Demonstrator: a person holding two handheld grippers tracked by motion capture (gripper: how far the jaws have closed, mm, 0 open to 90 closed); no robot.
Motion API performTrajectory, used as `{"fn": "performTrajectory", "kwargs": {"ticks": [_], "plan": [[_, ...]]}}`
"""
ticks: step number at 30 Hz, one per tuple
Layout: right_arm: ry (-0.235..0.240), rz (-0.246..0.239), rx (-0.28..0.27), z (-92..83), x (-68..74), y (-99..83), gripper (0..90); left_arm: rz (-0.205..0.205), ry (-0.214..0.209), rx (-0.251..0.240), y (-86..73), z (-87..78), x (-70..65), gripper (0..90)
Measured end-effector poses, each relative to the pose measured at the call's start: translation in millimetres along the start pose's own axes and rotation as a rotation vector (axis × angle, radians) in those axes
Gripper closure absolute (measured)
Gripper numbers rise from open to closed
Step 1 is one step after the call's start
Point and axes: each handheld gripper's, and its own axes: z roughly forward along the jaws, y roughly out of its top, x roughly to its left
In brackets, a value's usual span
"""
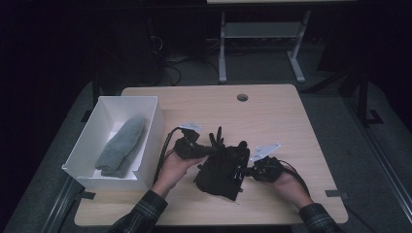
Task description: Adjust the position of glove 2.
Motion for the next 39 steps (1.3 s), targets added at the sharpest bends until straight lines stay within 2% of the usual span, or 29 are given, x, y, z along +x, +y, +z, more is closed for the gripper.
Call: {"fn": "performTrajectory", "kwargs": {"ticks": [11,23,29,33,35,38,39], "plan": [[0.024,-0.023,-0.014,11.7,9.3,13.0,90.0,0.002,-0.006,0.008,-0.2,8.0,-1.5,85.7],[0.035,-0.047,-0.015,25.7,18.0,26.7,90.0,0.026,-0.008,0.053,-4.6,19.0,-3.2,85.8],[0.035,-0.052,-0.006,27.6,19.5,27.2,90.0,0.029,-0.025,0.08,-7.9,26.1,-5.1,85.2],[0.039,-0.044,-0.008,27.5,20.0,26.5,90.0,0.012,-0.059,0.062,-7.6,26.5,-4.9,79.4],[0.035,-0.049,-0.007,26.6,18.8,26.2,90.0,0.018,-0.06,0.049,-7.0,24.5,-5.4,77.1],[0.034,-0.046,-0.009,24.3,16.9,25.1,90.0,0.026,-0.058,0.045,-6.9,20.5,-6.0,78.9],[0.026,-0.065,-0.006,22.5,14.8,23.7,90.0,0.033,-0.053,0.042,-7.3,19.1,-6.2,81.4]]}}
